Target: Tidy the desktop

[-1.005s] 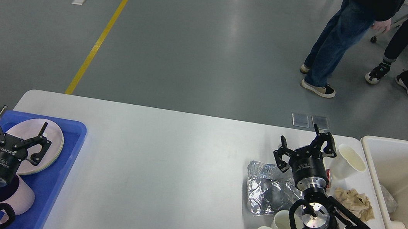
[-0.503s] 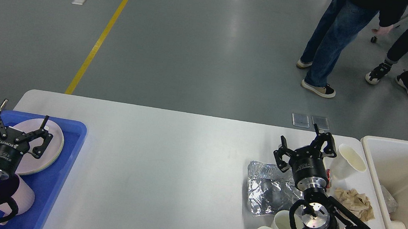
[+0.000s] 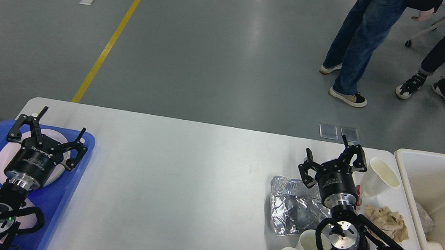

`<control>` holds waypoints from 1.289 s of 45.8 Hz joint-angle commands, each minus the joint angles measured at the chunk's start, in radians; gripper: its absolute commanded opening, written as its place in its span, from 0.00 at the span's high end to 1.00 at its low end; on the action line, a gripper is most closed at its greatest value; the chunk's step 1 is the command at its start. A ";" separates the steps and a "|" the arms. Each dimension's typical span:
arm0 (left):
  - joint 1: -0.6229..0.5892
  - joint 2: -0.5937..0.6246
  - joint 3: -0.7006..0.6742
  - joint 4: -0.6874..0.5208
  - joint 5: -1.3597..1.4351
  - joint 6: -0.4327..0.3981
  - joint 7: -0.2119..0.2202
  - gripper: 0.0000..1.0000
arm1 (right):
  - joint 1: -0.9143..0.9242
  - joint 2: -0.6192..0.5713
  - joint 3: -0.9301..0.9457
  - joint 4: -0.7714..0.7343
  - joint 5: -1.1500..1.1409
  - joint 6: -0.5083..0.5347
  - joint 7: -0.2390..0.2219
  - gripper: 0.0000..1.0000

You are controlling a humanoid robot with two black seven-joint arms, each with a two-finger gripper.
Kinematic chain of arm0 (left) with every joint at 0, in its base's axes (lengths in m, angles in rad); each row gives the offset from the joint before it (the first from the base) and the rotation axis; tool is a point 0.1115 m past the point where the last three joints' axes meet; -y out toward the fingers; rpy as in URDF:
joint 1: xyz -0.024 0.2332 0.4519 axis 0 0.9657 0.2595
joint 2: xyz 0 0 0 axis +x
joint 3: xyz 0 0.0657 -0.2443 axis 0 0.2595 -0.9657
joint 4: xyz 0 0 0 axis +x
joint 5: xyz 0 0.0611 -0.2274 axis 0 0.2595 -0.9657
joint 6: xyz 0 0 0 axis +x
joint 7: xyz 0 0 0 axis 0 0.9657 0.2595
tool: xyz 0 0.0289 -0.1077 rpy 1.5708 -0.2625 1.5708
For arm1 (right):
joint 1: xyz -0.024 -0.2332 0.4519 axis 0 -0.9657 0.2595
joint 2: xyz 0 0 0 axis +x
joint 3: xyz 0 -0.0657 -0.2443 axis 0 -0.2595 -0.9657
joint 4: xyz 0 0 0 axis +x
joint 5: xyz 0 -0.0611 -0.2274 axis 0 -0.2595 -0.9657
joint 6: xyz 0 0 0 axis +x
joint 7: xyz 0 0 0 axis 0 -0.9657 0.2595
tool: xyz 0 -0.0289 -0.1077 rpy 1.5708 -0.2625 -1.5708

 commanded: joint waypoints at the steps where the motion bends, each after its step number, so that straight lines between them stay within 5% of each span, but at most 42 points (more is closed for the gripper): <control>1: -0.016 -0.034 0.000 0.026 0.087 -0.001 -0.135 0.04 | 0.001 0.000 0.000 -0.001 0.000 -0.002 0.000 0.00; 4: -0.020 -0.062 -0.010 0.026 0.140 0.001 -0.222 0.04 | 0.003 0.000 0.000 -0.001 0.000 0.000 -0.001 0.00; 6: -0.033 -0.053 -0.005 0.033 0.147 -0.001 -0.244 0.04 | 0.003 0.000 0.000 -0.001 0.000 0.000 0.000 0.00; 28: -0.057 -0.017 0.024 0.109 0.082 -0.108 -0.176 0.04 | 0.003 0.000 0.000 -0.001 0.000 0.000 0.000 0.00; 59: -0.054 -0.029 0.024 0.109 0.074 -0.093 -0.195 0.04 | 0.003 0.000 0.000 0.001 0.000 0.000 0.000 0.00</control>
